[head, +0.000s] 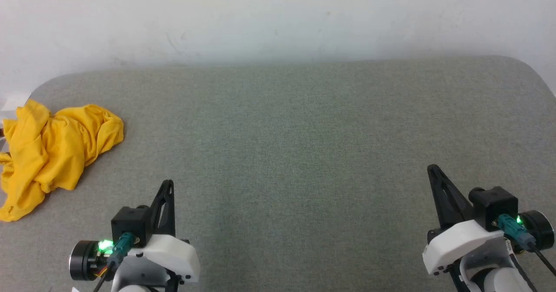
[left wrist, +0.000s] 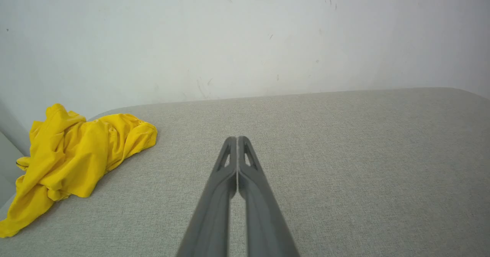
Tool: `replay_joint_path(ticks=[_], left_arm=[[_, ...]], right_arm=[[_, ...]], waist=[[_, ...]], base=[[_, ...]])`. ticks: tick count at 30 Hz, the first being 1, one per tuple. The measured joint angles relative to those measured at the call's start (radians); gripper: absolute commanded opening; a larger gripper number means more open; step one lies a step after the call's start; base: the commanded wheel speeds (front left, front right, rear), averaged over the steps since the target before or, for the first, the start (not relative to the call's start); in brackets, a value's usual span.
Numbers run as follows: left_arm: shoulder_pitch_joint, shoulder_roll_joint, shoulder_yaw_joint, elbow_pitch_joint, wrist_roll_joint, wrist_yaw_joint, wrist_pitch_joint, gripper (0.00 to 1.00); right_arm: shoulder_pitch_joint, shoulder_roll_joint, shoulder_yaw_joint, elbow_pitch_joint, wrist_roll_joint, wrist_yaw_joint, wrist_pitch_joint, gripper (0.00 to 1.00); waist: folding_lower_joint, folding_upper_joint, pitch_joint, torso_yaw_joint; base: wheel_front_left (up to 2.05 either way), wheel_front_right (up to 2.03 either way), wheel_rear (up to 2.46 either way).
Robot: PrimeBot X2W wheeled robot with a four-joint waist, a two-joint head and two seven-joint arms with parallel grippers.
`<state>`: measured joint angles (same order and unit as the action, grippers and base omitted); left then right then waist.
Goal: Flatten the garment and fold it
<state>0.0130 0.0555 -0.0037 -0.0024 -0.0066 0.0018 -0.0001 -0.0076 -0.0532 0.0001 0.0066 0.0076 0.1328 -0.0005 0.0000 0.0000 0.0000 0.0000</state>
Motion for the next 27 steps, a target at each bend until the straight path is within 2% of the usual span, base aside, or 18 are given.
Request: replay_joint_path(ticks=[12,13,14,15,16,27], left_arm=[[0.000,0.000,0.000,0.000,0.000,0.000,0.000,0.00],[0.000,0.000,-0.001,0.000,0.000,0.000,0.000,1.00],[0.001,0.001,-0.001,0.000,0.000,0.000,0.000,0.00],[0.001,0.001,-0.001,0.000,0.000,0.000,0.000,0.00],[0.001,0.001,-0.001,0.000,0.000,0.000,0.000,1.00],[0.001,0.001,-0.002,-0.006,-0.002,0.000,-0.011,1.00]], right_arm=[[0.000,0.000,0.000,0.000,0.000,0.000,0.000,0.00],[0.000,0.000,0.000,0.001,0.000,0.000,0.000,1.00],[0.000,-0.001,0.000,0.001,0.000,0.000,0.000,0.00],[0.000,-0.001,0.000,0.002,0.000,0.000,0.000,0.00],[0.000,-0.001,0.000,0.002,0.000,0.000,0.000,1.00],[0.000,-0.001,-0.012,0.004,0.014,0.000,-0.012,1.00]], waist=[[0.0000,-0.0001,0.000,0.000],[0.0000,-0.0002,0.000,0.000],[0.0000,-0.0002,0.000,0.000],[0.0000,-0.0002,0.000,0.000],[0.0000,-0.0002,0.000,0.000],[0.0000,-0.0002,0.001,-0.001]], base=[[0.00,0.00,0.00],[0.00,0.00,0.00],[0.00,0.00,0.00],[0.00,0.00,0.00],[0.00,0.00,0.00],[0.00,0.00,0.00]])
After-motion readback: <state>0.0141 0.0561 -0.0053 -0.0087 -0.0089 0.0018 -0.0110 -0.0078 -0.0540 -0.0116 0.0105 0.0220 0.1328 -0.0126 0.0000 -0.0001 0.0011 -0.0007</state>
